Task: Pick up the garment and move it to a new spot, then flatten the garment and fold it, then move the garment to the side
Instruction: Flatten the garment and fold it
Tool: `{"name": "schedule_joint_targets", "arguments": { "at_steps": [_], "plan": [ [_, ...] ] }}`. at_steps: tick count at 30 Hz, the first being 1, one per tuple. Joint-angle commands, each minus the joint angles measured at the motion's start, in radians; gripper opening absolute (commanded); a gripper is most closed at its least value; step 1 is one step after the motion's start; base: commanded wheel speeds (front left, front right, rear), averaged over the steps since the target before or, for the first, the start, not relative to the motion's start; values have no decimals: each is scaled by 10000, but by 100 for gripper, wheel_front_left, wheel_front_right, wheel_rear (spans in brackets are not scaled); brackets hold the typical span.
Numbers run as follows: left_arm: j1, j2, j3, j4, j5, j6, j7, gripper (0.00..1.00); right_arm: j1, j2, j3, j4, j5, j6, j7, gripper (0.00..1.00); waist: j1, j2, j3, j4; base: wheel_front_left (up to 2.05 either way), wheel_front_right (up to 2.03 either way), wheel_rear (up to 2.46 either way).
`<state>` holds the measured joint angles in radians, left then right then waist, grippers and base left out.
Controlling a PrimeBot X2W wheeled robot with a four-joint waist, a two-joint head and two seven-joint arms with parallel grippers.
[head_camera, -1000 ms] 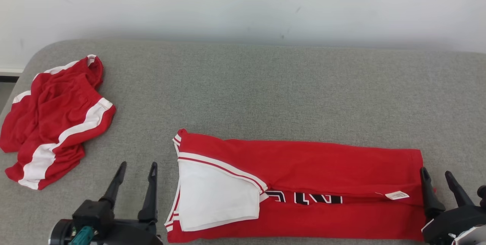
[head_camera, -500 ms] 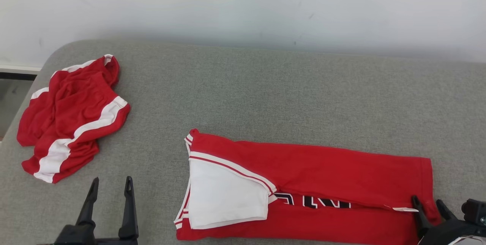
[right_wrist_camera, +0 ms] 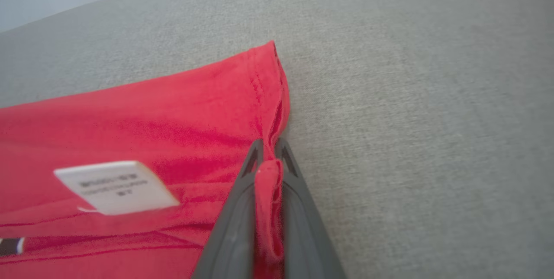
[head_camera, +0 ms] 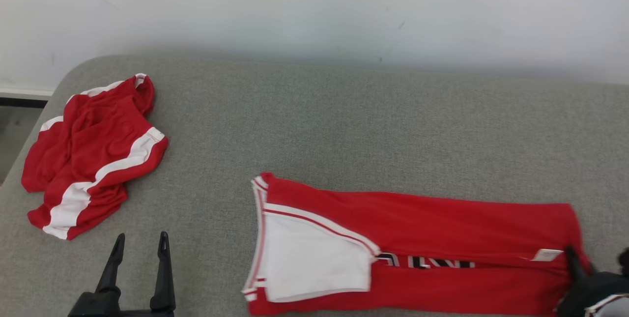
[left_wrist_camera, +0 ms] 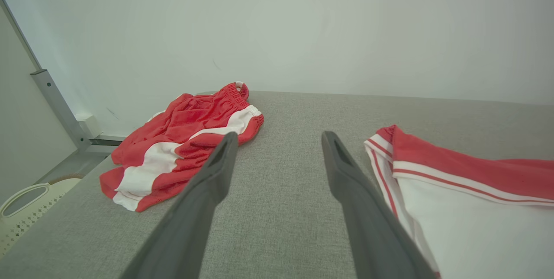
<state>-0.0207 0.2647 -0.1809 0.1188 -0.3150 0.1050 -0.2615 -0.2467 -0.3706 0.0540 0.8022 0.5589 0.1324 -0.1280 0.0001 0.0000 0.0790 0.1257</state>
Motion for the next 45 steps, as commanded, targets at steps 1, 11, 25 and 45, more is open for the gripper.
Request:
{"name": "schedule_joint_targets", "arguments": {
  "at_steps": [1, 11, 25, 45],
  "plan": [
    [101, -47, 109, 69, 63, -60, -39, 100, -101, -361, -252, 140, 4, -25, -193, 0, -1, 0, -72, -72, 0, 0, 0],
    [491, -309, 78, 145, 392, -88, -39, 100, 94, -721, -836, -261, 49, -24, -271, 0, -1, 0, -536, -359, 0, 0, 0],
    [506, -349, 89, 383, 323, -282, -37, 100, 856, 447, 110, -4997, 1668, -21, 1694, 0, -1, 0, -767, -483, 0, 0, 0],
    [-351, -889, -147, 1185, 552, -810, -31, 100, -347, 3053, 3112, -5365, 1018, -21, 2385, 0, -1, 0, -471, 431, 0, 0, 0]
  ]
}}
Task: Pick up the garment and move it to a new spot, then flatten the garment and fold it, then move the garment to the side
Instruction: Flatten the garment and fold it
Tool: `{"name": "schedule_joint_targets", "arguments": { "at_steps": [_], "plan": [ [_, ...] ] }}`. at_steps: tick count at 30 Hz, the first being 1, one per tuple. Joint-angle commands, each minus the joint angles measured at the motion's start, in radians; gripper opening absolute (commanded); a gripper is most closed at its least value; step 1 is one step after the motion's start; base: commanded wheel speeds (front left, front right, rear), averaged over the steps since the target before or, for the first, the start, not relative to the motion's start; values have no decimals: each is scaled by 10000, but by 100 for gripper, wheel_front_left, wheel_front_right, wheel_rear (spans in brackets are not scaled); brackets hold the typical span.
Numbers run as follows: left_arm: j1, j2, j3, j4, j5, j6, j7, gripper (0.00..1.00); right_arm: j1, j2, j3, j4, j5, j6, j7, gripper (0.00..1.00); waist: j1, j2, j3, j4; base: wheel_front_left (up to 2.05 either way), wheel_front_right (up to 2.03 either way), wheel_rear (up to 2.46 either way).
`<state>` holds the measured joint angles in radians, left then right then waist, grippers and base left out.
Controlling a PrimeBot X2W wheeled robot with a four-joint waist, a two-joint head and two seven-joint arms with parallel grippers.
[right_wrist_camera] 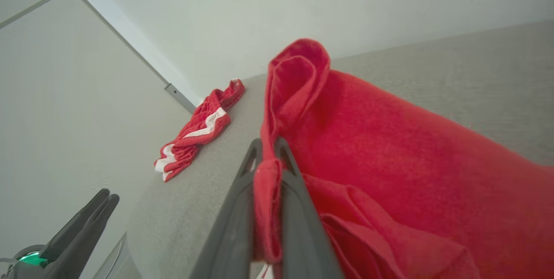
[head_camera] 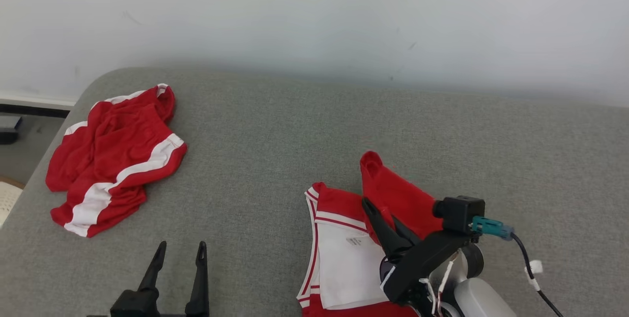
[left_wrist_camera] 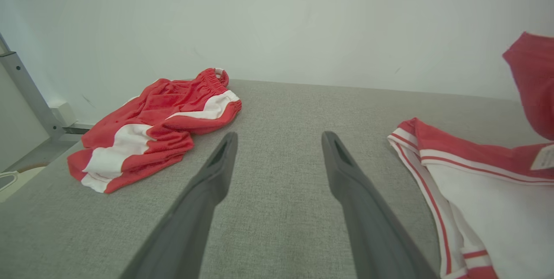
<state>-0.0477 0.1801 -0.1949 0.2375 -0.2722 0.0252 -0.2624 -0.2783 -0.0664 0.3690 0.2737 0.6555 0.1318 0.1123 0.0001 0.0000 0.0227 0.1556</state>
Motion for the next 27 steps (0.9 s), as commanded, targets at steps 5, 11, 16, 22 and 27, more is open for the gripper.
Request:
{"name": "schedule_joint_targets", "arguments": {
  "at_steps": [5, 11, 16, 22, 27],
  "plan": [
    [-344, -196, -33, 236, 165, -237, -22, 100, -560, 129, 461, 1311, -20, -15, -607, 0, -1, 0, 281, 421, 0, 0, 0],
    [-427, -309, 117, 431, 252, -392, -22, 100, -1171, 165, 1292, 2954, 454, -15, -1422, 0, -1, 0, 399, 528, 0, 0, 0],
    [-435, -315, 292, 549, 334, -433, -22, 100, -1593, 162, 1849, 3117, 998, -15, -2133, 100, -1, 0, 339, 430, 0, 0, 0],
    [-331, -371, 439, 574, 402, -442, -22, 100, -1930, -229, 1803, 2285, 1265, -15, -2821, 100, -1, 0, 217, 229, 0, 0, 0],
    [-221, -408, 572, 542, 461, -491, -22, 100, -1758, -1140, 1131, 1314, 935, -15, -3184, 100, -1, 0, 146, 90, 0, 0, 0]
  ]
}}
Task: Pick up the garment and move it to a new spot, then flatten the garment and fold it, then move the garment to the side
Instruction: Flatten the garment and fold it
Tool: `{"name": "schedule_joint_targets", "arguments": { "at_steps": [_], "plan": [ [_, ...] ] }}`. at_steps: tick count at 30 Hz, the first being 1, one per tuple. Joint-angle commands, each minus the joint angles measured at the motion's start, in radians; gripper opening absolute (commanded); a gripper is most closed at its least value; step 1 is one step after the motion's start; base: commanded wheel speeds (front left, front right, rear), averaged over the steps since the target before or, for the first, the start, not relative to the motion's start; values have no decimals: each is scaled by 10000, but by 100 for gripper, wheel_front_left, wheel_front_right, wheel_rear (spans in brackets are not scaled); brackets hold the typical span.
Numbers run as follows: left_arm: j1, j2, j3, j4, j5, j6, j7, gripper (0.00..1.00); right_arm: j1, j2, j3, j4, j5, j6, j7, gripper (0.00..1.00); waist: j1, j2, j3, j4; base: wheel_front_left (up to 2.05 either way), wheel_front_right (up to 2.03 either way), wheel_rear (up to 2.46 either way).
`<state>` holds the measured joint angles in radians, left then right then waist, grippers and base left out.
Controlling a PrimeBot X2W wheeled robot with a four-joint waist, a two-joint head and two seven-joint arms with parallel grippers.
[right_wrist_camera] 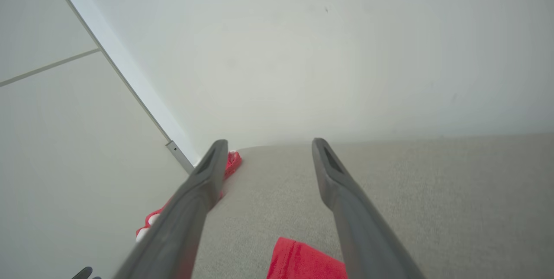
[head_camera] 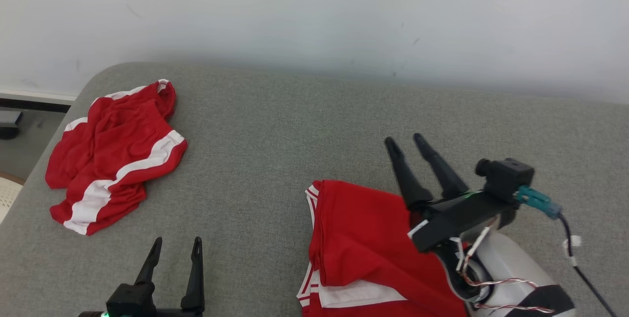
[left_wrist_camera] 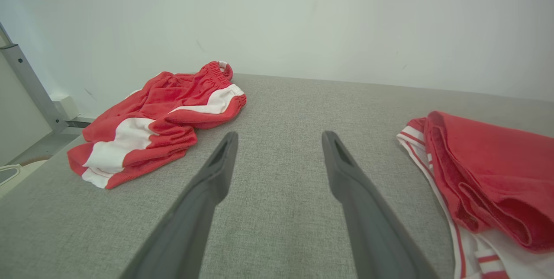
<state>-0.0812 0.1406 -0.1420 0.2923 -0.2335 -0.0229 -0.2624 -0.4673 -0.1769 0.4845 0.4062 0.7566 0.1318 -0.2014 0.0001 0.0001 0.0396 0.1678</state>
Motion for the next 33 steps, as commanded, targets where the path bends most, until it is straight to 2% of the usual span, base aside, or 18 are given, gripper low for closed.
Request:
{"name": "schedule_joint_targets", "arguments": {
  "at_steps": [1, 8, 15, 16, 17, 18, 19, 20, 24, 33],
  "plan": [
    [139, -16, 68, -17, 80, -16, -22, 100, 239, -260, -230, -141, -236, -15, -103, 100, -1, -1, -32, -55, 0, 0, 0],
    [223, -35, 276, -162, 148, -79, -22, 100, 1294, -1169, -2398, -901, -1477, -15, -488, 100, -1, -1, -37, -186, 0, 0, 0],
    [303, -81, 464, -271, 241, -84, -22, 100, 2679, -798, -4230, -1677, -2765, -15, -628, 100, -1, -1, 61, -351, 0, 0, 0],
    [303, -85, 494, -276, 252, -92, -22, 100, 2842, -689, -4352, -1774, -2900, -15, -618, 96, -1, -1, 79, -378, 0, 0, 0],
    [306, -95, 525, -281, 249, -90, -22, 100, 2981, -553, -4442, -1893, -3043, -15, -623, 84, -1, -1, 95, -412, 0, 0, 0],
    [303, -111, 536, -285, 255, -103, -22, 100, 3117, -469, -4517, -1968, -3182, -15, -626, 56, -1, -1, 110, -437, 0, 0, 0],
    [298, -129, 550, -282, 261, -109, -22, 100, 3246, -406, -4591, -2032, -3304, -15, -629, 41, -1, -1, 120, -452, 0, 0, 0],
    [289, -143, 560, -280, 279, -123, -22, 100, 3338, -337, -4627, -2075, -3402, -15, -632, 2, -1, -1, 130, -462, 0, 0, 0],
    [254, -187, 605, -272, 336, -198, -22, 100, 3573, -157, -4462, -1868, -3656, -15, -639, 0, -1, -1, 157, -479, 0, 0, 0],
    [77, -240, 700, -220, 451, -263, -22, 100, 3238, -45, -3272, -210, -3743, -15, -638, 0, -1, -1, 238, -311, 0, 0, 0]
  ]
}}
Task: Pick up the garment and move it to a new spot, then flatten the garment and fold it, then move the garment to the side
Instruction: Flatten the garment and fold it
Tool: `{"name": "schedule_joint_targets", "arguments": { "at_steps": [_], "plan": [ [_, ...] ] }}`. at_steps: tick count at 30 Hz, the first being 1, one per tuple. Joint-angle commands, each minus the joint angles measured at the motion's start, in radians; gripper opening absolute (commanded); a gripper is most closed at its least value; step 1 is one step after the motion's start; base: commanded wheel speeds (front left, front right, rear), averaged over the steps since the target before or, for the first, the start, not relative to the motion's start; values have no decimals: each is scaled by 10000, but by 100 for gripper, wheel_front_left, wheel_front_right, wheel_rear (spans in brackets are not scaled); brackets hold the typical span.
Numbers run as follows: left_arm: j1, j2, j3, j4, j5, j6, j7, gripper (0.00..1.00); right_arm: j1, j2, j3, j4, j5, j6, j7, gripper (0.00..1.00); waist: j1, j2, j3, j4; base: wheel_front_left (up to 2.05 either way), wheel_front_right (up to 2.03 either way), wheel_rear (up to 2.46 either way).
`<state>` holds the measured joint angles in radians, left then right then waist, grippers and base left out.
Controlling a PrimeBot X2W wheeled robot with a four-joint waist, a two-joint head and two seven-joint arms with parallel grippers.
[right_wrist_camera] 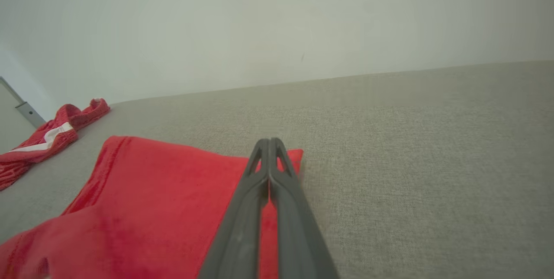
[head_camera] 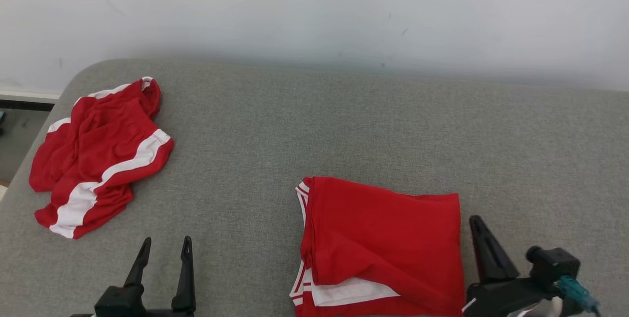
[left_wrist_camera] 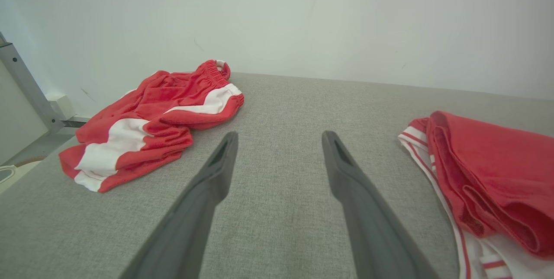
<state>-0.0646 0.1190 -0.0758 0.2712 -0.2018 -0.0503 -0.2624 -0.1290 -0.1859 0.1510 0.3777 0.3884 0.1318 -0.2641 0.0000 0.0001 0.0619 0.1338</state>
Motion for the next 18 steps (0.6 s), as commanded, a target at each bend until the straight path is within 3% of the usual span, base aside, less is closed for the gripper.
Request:
{"name": "schedule_joint_targets", "arguments": {
  "at_steps": [1, 18],
  "plan": [
    [-79, -32, 45, -27, 138, 19, -22, 100, -231, 60, 171, 207, -96, -15, -10, 0, 0, -1, 22, 48, 0, 0, 0],
    [-155, -37, 38, 90, 299, -130, -22, 100, -877, 795, 2585, 2006, -202, -15, -11, 0, 0, -1, 39, 846, 0, 0, 0]
  ]
}}
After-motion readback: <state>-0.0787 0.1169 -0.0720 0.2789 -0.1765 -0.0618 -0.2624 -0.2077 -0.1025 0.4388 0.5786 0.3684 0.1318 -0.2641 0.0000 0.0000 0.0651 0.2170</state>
